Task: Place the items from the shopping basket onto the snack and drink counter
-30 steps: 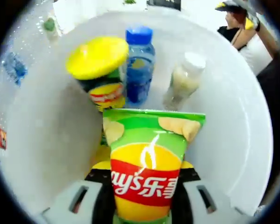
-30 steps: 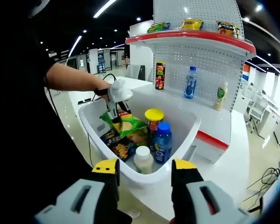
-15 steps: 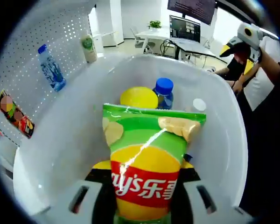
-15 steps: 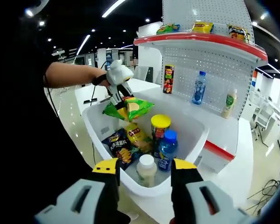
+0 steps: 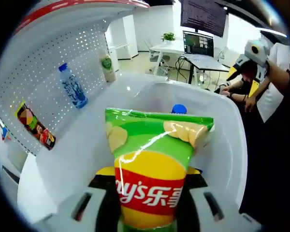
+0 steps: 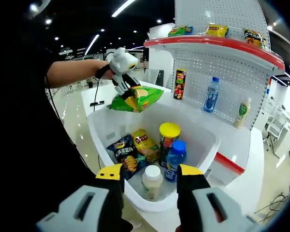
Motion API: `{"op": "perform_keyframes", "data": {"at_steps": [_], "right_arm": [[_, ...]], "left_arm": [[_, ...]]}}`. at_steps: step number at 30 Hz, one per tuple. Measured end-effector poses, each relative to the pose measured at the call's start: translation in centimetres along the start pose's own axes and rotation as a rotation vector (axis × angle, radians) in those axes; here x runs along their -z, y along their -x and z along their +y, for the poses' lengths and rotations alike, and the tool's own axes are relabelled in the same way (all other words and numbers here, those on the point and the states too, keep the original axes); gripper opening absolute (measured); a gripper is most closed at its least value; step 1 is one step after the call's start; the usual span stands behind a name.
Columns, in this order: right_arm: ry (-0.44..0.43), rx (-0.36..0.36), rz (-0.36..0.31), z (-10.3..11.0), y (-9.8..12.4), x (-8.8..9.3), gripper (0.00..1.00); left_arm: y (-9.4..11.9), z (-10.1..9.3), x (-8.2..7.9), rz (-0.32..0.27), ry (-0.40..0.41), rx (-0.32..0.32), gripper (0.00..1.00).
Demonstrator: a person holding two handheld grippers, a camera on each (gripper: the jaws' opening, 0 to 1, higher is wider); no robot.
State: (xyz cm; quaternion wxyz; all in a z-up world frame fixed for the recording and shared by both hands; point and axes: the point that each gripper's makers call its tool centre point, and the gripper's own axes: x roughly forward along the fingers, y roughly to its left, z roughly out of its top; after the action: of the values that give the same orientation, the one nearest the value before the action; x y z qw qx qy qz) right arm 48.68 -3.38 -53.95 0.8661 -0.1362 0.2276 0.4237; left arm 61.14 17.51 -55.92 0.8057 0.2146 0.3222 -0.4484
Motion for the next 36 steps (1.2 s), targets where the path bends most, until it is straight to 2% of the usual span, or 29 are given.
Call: {"op": "perform_keyframes", "data": {"at_steps": [7, 14, 18, 33, 36], "right_arm": [[0.009, -0.010, -0.002, 0.1, -0.4, -0.3, 0.44], [0.018, -0.018, -0.008, 0.2, -0.8, -0.7, 0.43], [0.016, -0.021, -0.007, 0.2, -1.0, -0.6, 0.43], [0.030, -0.043, -0.014, 0.5, -1.8, -1.4, 0.43], [0.030, -0.048, -0.015, 0.5, -1.9, -1.4, 0.43]], "left_arm": [[2.6, 0.7, -2.9, -0.085, 0.024, -0.022, 0.42], [4.6, 1.2, -4.6, -0.117, 0.014, -0.049, 0.42], [6.0, 1.5, -6.1, -0.165, 0.019, -0.075, 0.42], [13.0, 3.6, -11.5, -0.348, 0.109, -0.172, 0.42], [14.0, 4.0, -12.0, -0.371, 0.120, -0.173, 0.42]]}}
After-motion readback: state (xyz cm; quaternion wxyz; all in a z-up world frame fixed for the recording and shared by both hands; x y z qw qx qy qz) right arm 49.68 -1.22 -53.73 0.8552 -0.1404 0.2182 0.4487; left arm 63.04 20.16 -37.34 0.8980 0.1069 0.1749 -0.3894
